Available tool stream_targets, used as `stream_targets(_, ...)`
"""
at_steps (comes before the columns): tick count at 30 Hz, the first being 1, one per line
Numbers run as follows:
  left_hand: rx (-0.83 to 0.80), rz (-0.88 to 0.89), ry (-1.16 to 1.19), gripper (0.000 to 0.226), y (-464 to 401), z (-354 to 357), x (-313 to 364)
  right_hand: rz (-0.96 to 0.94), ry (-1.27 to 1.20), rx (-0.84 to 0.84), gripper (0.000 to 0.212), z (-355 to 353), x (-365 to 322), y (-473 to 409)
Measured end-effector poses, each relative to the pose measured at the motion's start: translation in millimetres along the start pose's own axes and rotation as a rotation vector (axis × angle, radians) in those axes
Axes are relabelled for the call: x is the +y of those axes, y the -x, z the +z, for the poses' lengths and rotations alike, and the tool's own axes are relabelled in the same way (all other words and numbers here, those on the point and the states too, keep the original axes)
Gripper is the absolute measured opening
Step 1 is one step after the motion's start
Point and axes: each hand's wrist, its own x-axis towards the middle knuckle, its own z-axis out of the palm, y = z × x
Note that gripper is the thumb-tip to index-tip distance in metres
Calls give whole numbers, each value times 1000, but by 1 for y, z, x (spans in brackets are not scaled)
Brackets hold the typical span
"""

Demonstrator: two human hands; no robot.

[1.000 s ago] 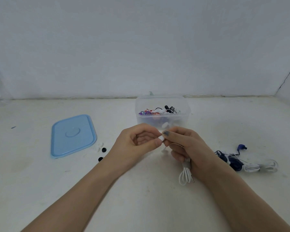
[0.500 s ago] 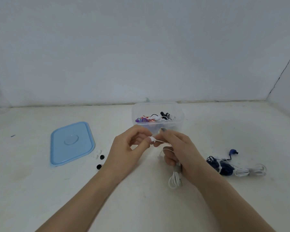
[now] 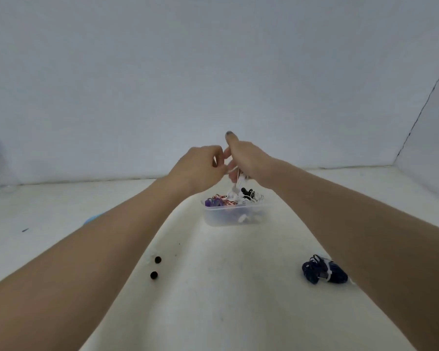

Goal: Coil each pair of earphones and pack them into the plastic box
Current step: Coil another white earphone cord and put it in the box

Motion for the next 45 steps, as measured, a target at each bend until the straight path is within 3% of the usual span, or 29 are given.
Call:
stream_targets(4, -152, -24, -203, 7, 0, 22, -14, 66, 233, -112, 70, 5, 13, -1)
stream_targets(7, -258, -25, -312, 24, 5, 30, -16, -46, 472, -75, 51, -7, 18, 11)
stream_targets(9, -222, -1, -340, 28, 6, 30, -12, -101, 534, -3, 41, -21, 23, 19)
stream_targets(14, -30, 170, -251, 14, 26, 27, 32, -112, 607, 150, 25, -69, 45, 49)
stream_targets(17, -41, 335, -146, 8, 50, 35, 66, 52, 691, -18, 21, -97, 66, 77)
stream_targets(20, -249, 414, -156, 17, 74, 55, 91, 259, 798, -311, 22, -113, 91, 111)
stream_targets(25, -471, 394, -164, 42, 113, 104, 104, 279, 952, -374, 38, -106, 134, 157)
stream_targets(27, -453, 355, -167, 43, 121, 119, 104, 223, 884, -309, 38, -102, 148, 168)
stream_targets(31, -296, 339, -163, 18, 128, 131, 105, 135, 780, -213, 33, -96, 162, 178)
stream_targets(38, -296, 271, -191, 15, 127, 112, 91, 155, 528, -102, 17, -106, 145, 177)
stream_targets(42, -334, 171, -197, 19, 127, 103, 75, 237, -63, -111, 12, -111, 122, 176)
stream_targets(45, -329, 75, -50, 20, 130, 101, 71, 273, -429, -133, 19, -103, 107, 173)
